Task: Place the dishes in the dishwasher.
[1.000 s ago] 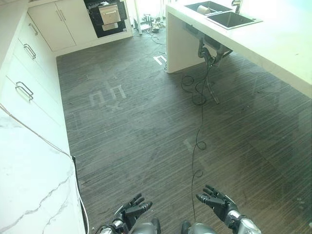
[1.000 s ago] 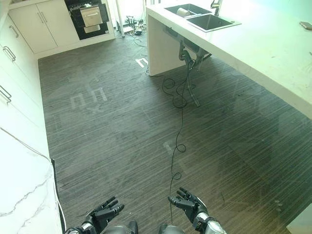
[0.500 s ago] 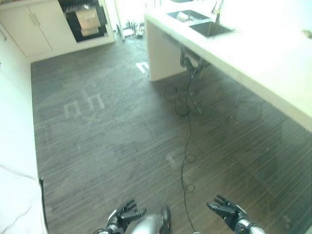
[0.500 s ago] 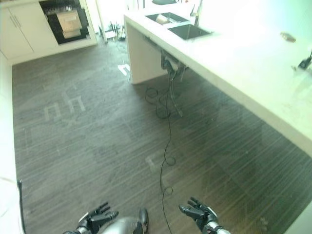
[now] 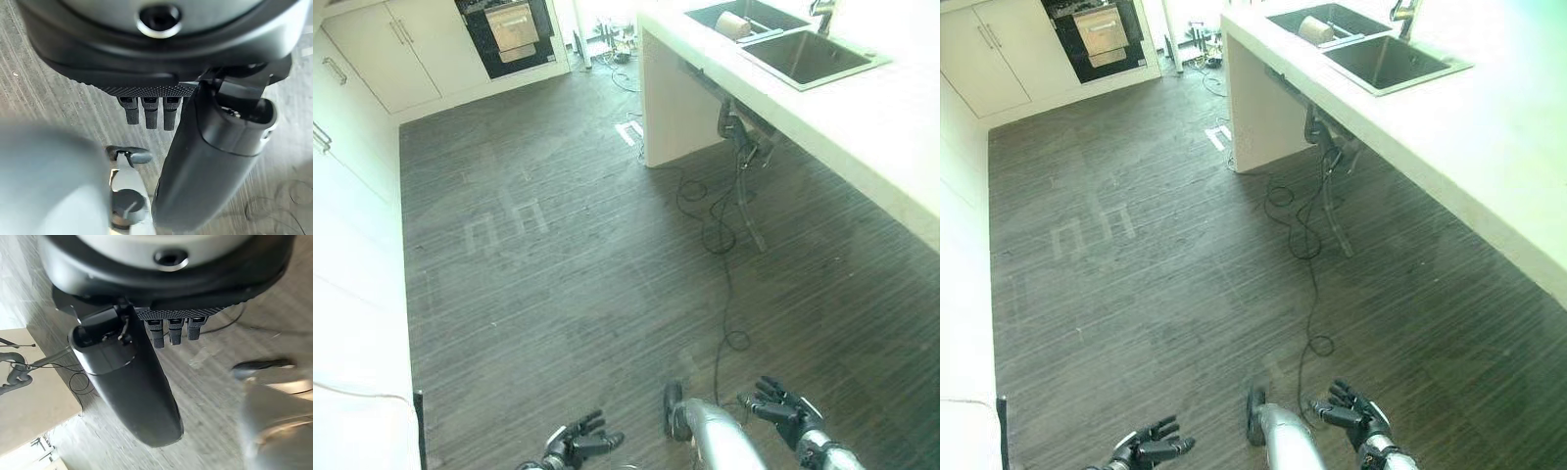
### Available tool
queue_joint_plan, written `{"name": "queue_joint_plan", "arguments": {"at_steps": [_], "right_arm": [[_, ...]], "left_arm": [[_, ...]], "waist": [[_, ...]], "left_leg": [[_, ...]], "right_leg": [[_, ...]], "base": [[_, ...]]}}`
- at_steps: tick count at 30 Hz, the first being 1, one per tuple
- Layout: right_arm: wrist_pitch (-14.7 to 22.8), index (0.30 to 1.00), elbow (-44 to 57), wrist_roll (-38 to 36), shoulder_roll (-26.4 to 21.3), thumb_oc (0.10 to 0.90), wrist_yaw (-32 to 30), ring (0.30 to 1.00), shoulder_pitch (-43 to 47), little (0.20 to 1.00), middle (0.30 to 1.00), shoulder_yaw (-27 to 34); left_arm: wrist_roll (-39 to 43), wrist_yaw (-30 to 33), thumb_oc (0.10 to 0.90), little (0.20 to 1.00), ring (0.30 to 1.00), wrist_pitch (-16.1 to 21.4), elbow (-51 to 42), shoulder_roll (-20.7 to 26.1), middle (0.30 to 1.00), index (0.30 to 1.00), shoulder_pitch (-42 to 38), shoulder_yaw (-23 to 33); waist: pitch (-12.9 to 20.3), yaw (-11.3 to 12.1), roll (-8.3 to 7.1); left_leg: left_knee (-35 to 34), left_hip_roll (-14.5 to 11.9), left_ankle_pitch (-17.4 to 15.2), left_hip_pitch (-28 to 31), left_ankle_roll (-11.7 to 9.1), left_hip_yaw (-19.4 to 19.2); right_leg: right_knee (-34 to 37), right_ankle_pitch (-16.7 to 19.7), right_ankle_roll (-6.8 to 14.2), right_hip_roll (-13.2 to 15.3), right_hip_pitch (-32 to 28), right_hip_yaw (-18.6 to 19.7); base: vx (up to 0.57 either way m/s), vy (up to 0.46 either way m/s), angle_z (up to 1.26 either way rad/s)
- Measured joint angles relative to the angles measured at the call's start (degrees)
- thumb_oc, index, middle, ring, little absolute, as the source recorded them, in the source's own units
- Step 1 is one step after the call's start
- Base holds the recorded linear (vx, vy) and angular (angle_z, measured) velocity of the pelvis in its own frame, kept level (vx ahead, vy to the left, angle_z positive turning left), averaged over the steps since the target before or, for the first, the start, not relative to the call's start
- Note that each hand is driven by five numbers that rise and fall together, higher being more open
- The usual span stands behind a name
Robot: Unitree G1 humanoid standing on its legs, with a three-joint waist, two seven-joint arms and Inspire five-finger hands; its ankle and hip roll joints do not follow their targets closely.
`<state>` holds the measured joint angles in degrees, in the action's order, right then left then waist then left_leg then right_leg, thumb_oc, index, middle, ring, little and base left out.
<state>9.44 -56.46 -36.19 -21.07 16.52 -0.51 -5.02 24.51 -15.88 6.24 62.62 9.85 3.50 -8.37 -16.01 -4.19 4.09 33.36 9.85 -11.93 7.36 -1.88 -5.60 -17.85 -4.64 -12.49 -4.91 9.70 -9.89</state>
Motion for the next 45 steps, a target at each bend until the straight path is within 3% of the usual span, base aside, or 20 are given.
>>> {"name": "queue_joint_plan", "arguments": {"at_steps": [1, 4, 6, 10, 13, 15, 18, 19, 24, 26, 28, 31, 33, 34, 35, 36, 38, 40, 42, 45], "right_arm": [[0.15, 0.9, -0.12, 0.0, 0.45, 0.8, 0.36, 0.9, 0.32, 0.9, 0.9, -0.66], [0.43, 0.9, 0.42, -0.02, 2.28, 0.8, 0.55, 0.9, 1.93, 0.9, 0.9, -0.46], [0.42, 0.9, 0.2, 0.0, 2.58, 0.8, -0.1, 0.9, 4.12, 0.9, 0.9, -1.65], [0.57, 0.9, -0.1, -0.02, 2.68, 0.8, -0.75, 0.9, 5.6, 0.9, 0.9, -3.29], [0.37, 0.9, -2.69, 0.0, 2.24, 0.8, -0.7, 0.9, 4.58, 0.9, 0.9, -3.01], [0.18, 0.9, -2.43, 0.1, 1.19, 0.8, -0.83, 0.9, 0.54, 0.9, 0.9, -1.55], [-0.08, 0.9, -1.65, 0.04, 2.34, 0.8, -1.37, 0.9, -2.05, 0.9, 0.9, 0.05], [-0.01, 0.9, -1.18, -0.09, 3.05, 0.8, -1.5, 0.9, -3.14, 0.9, 0.9, 0.44], [0.43, 0.9, -0.59, -0.05, 5.52, 0.8, -1.62, 0.9, -2.63, 0.9, 0.9, -1.01], [1.32, 0.9, -0.52, 0.05, 5.09, 0.8, -0.68, 0.9, -0.66, 0.9, 0.9, -3.54], [1.37, 0.9, -0.5, 0.12, 5.07, 0.8, -0.53, 0.9, 0.31, 0.9, 0.9, -3.82], [1.54, 0.9, -2.97, 0.09, 3.78, 0.8, -0.62, 0.9, 0.04, 0.9, 0.9, -3.37], [2.69, 0.9, -3.06, 0.12, 1.51, 0.8, 0.04, 0.9, -0.25, 0.9, 0.9, -0.55], [2.8, 0.9, -3.89, 0.18, 0.82, 0.8, 0.05, 0.9, -0.21, 0.9, 0.9, 0.52], [2.7, 0.9, -5.68, 0.24, -0.07, 0.8, 0.13, 0.9, 0.16, 0.9, 0.9, 1.31], [2.68, 0.9, -6.34, 0.24, -0.8, 0.8, 0.27, 0.9, 0.08, 0.9, 0.9, 1.3], [2.05, 0.9, -6.69, 0.79, -0.05, 0.8, 0.21, 0.9, 0.33, 0.9, 0.9, 0.86], [1.55, 0.9, -6.42, 2.47, 1.26, 0.8, 0.72, 0.9, 1.74, 0.9, 0.9, -2.29], [2.02, 0.9, -2.57, 3.68, 1.6, 0.8, 0.93, 0.9, 3.25, 0.9, 0.9, -3.53], [2.91, 0.9, -2.14, 4.53, 1.62, 0.8, 0.44, 0.9, 4.54, 0.9, 0.9, -3.32]], "left_arm": [[-0.05, -0.81, 0.8, 0.9, 0.9, 0.85, -0.42, 0.97, 0.9, 0.9, -0.88, 0.28], [-0.13, 0.25, 0.8, 0.9, 0.9, 1.61, -0.34, 3.37, 0.9, 0.9, -3.5, 1.52], [1.1, -0.31, 0.8, 0.9, 0.9, 3.31, -1.5, 4.26, 0.9, 0.9, -3.78, 2.25], [-0.09, -0.93, 0.8, 0.9, 0.9, 4.07, -0.77, 4.52, 0.9, 0.9, -4.01, 3.66], [-0.01, -1.47, 0.8, 0.9, 0.9, 5.13, -1.56, 4.39, 0.9, 0.9, -4.34, 6.4], [-0.63, -0.98, 0.8, 0.9, 0.9, 3.86, -0.81, 4.13, 0.9, 0.9, -3.28, 4.55], [-0.74, -0.65, 0.8, 0.9, 0.9, 2.52, 0.36, 4.64, 0.9, 0.9, -2.48, 4.56], [-1.15, -0.7, 0.8, 0.9, 0.9, 2.5, 1.05, 5.15, 0.9, 0.9, -2.88, 3.81], [-4.67, -0.61, 0.8, 0.9, 0.9, 2.59, 2.22, 5.05, 0.9, 0.9, -6.86, -0.59], [-4.65, 0.06, 0.8, 0.9, 0.9, 2.5, 2.59, 4.79, 0.9, 0.9, -7.15, -2.67], [-4.75, 0.09, 0.8, 0.9, 0.9, 2.19, 2.06, 4.7, 0.9, 0.9, -7.53, -2.08], [-5.8, 0.17, 0.8, 0.9, 0.9, 1.14, 1.99, 4.6, 0.9, 0.9, -7.93, -1.69], [-7.36, 0.21, 0.8, 0.9, 0.9, 0.44, 2.23, 3.9, 0.9, 0.9, -9.1, -3.33], [-7.5, 0.55, 0.8, 0.9, 0.9, -0.04, 3.72, 2.87, 0.9, 0.9, -8.68, -3.8], [-7.64, 1.8, 0.8, 0.9, 0.9, -0.24, 5.52, 1.14, 0.9, 0.9, -6.69, -3.53], [-7.46, 1.27, 0.8, 0.9, 0.9, -1.09, 6.8, 0.18, 0.9, 0.9, -4.4, -2.03], [-8.26, 3.36, 0.8, 0.9, 0.9, -1.14, 7.97, 1.66, 0.9, 0.9, -3.36, -0.84], [-8.8, 5.62, 0.8, 0.9, 0.9, -1.22, 8.82, 3.51, 0.9, 0.9, -3.29, 1.86], [-8.86, 6.32, 0.8, 0.9, 0.9, -2.57, 10.6, 3.64, 0.9, 0.9, -1.83, 3.28], [-6.72, 6.35, 0.8, 0.9, 0.9, -2.5, 10.88, 3.16, 0.9, 0.9, -1.55, 6.25]], "waist": [[0.0, 0.53, 0.07], [-0.15, 1.43, -1.83], [-1.82, 3.18, -5.52], [-2.25, 3.2, -6.94], [-2.02, 4.63, -7.37], [-0.79, 4.01, -5.91], [0.74, 3.45, -7.05], [0.92, 2.71, -7.41], [1.28, 1.74, -5.37], [1.29, 1.14, -2.27], [0.45, -0.02, 0.91], [-0.36, -0.58, -0.22], [-0.1, -1.48, -1.07], [-0.51, -1.15, -0.6], [-0.27, -1.06, -0.12], [-0.13, -0.69, 0.21], [0.52, -0.23, 2.17], [0.7, 1.66, 1.19], [2.16, 1.87, 0.92], [1.86, 2.75, -1.43]], "left_leg": [[17.98, -2.74, 3.13, -7.0, -0.28, -1.79], [35.41, -10.11, 5.43, -23.74, 0.72, -5.36], [11.87, -9.62, 4.19, -28.92, 2.36, -5.42], [-23.95, -9.14, 10.13, -29.31, 2.7, 1.34], [-19.32, -11.22, 10.88, -34.04, 3.86, -1.03], [-21.46, -9.59, 10.29, -25.89, 11.88, -3.95], [-20.12, -5.14, 15.13, -20.21, 15.74, -3.25], [-19.64, -3.49, 13.52, -17.85, 13.72, -2.53], [-15.2, 1.4, 3.57, -9.73, 16.73, -2.39], [-18.32, 0.73, 1.78, -5.85, 14.82, -2.41], [-23.71, -2.1, 0.53, -0.72, 11.82, 0.9], [-23.57, -2.02, 0.35, 3.91, 7.18, 0.86], [-25.2, 0.35, -3.18, 5.37, 3.94, -0.69], [-25.29, 1.89, -3.32, 7.17, 3.74, -0.64], [-22.19, 3.92, -3.09, 9.29, 3.19, -1.89], [-17.46, 5.57, -2.71, 10.17, 1.41, -3.03], [-5.77, -0.28, -10.59, 6.28, 2.23, -3.39], [-7.01, -6.63, -12.6, 2.67, 0.89, -0.2], [-5.64, -5.47, -7.92, 3.37, -1.83, 0.11], [16.17, -4.78, 4.39, -8.91, -3.21, -1.73]], "right_leg": [[-0.14, -1.17, 0.79, -0.41, -2.45, -0.07], [0.38, -5.42, 0.9, -0.7, -7.7, 0.0], [2.39, -8.63, 4.0, -0.1, -14.57, 3.31], [7.75, -11.18, 7.97, 0.24, -24.95, 5.23], [9.5, -14.21, 13.37, 2.36, -31.66, 5.65], [2.0, -15.04, 14.81, 3.92, -35.23, 4.81], [-13.64, -1.86, 14.75, 9.1, -31.9, 3.62], [-16.53, -5.15, 17.13, 10.1, -31.17, 3.03], [-48.39, -3.57, 17.34, 16.87, -5.76, -1.09], [-50.28, -5.2, 15.02, 17.38, 4.27, -3.76], [-31.95, -9.31, 14.84, 7.89, 8.02, -4.22], [3.08, -4.99, 8.18, 0.18, 8.51, -8.19], [4.58, -3.92, 8.21, 1.61, 15.79, -11.43], [1.42, -3.23, 5.5, 1.8, 17.41, -11.97], [0.22, -3.65, -2.14, 1.55, 14.05, -14.31], [2.37, -0.01, -4.18, 2.04, 9.8, -12.74], [2.41, 6.04, -3.62, 1.86, 6.25, -11.02], [0.98, 4.57, -2.22, 1.32, 3.62, -8.43], [-3.16, 0.71, -0.46, 1.67, 3.53, -5.68], [-2.36, -2.19, 0.49, 3.8, 0.46, -2.6]], "base": [[0.39, -0.209, -0.17], [0.41, -0.045, 0.01], [0.56, 0.156, -0.52], [0.43, 0.255, -0.42], [0.53, 0.386, -0.31], [0.55, 0.572, -0.05], [0.46, 0.447, -0.14], [0.48, 0.501, 0.27], [0.3, 0.335, 0.14], [0.34, 0.019, -0.3], [0.31, -0.064, 0.1], [0.4, -0.075, 0.46], [0.45, -0.134, 0.49], [0.48, -0.21, -0.04], [0.48, -0.255, -0.43], [0.46, -0.259, -0.61], [0.58, -0.302, -0.1], [0.48, -0.263, -0.31], [0.27, -0.225, -0.67], [0.24, -0.103, -0.12]]}}
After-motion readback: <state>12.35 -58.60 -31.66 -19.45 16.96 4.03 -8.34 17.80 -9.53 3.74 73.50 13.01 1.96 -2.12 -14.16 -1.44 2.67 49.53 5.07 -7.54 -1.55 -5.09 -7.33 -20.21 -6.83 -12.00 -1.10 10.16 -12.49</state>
